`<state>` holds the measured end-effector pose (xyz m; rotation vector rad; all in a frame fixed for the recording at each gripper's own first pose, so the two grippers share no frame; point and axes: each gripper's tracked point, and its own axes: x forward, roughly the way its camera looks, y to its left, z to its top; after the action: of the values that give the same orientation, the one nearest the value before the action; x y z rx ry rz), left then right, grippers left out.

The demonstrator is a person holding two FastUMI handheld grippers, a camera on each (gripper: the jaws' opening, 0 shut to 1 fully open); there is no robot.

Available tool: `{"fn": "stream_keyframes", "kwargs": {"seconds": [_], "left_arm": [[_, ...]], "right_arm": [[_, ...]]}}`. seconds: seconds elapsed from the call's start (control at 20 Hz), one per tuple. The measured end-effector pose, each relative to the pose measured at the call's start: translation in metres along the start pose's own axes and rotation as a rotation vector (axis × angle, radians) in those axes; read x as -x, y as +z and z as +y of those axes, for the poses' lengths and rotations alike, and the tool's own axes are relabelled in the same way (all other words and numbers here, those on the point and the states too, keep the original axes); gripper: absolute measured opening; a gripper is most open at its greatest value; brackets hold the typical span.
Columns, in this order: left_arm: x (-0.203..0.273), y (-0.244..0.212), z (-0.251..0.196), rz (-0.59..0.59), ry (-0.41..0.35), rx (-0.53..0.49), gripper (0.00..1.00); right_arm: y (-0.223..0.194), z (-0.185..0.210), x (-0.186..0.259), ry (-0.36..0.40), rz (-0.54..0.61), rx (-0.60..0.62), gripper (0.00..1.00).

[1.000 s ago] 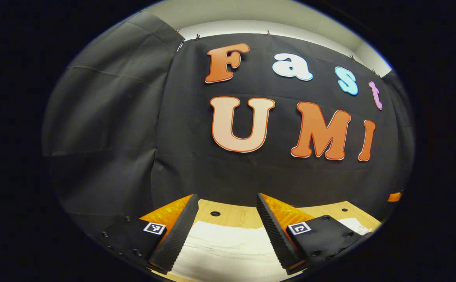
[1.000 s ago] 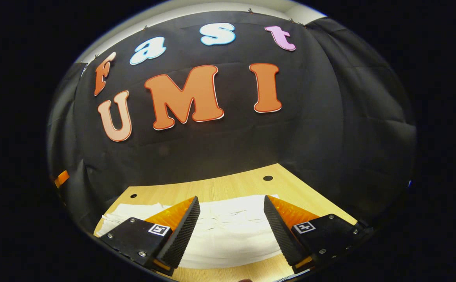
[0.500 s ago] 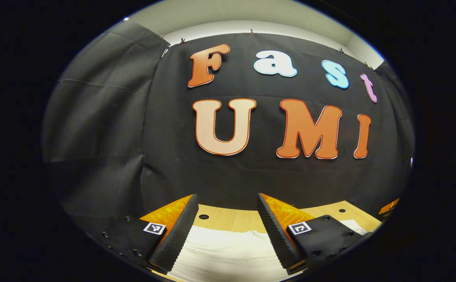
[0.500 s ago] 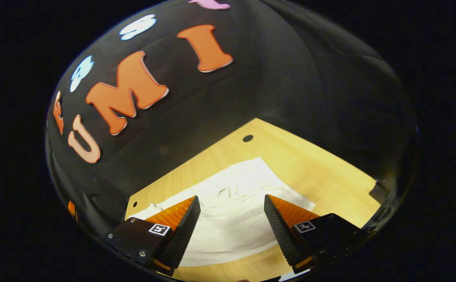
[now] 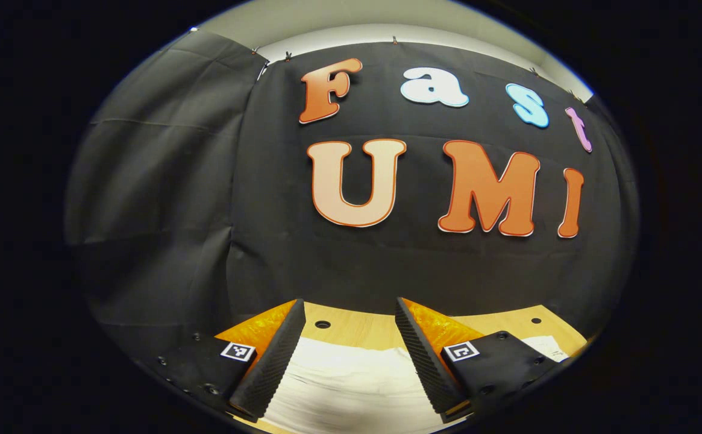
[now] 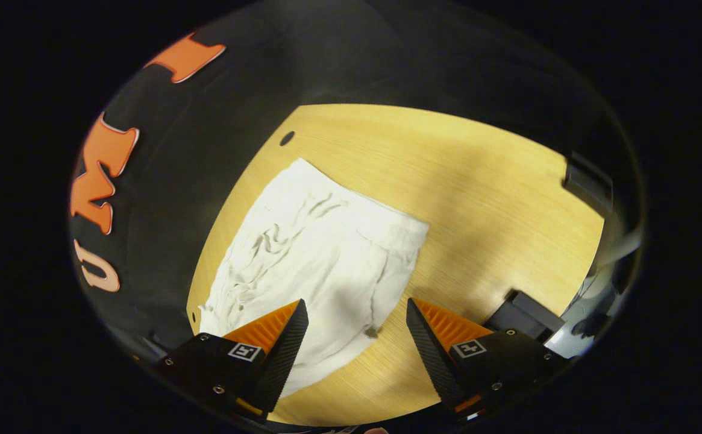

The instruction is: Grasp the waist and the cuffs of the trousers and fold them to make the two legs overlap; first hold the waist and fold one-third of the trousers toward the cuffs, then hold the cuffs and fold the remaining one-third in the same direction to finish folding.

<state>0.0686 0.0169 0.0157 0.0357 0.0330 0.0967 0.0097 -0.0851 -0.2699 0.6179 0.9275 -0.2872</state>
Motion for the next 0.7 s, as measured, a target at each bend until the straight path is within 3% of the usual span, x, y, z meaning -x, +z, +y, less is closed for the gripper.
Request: {"fn": "stream_keyframes", "kwargs": {"seconds": [0.55, 0.65, 0.7], "left_arm": [[-0.010, -0.024, 0.041, 0.065, 0.071, 0.039, 0.98], [-0.010, -0.025, 0.048, 0.064, 0.085, 0.056, 0.98], [-0.009, -0.026, 0.049, 0.063, 0.089, 0.062, 0.98]], "right_arm": [[0.000, 0.014, -0.026, 0.015, 0.031, -0.123, 0.99], [0.000, 0.014, -0.031, 0.002, 0.035, -0.132, 0.95], [-0.001, 0.012, -0.033, -0.013, 0.040, -0.138, 0.88]]}}
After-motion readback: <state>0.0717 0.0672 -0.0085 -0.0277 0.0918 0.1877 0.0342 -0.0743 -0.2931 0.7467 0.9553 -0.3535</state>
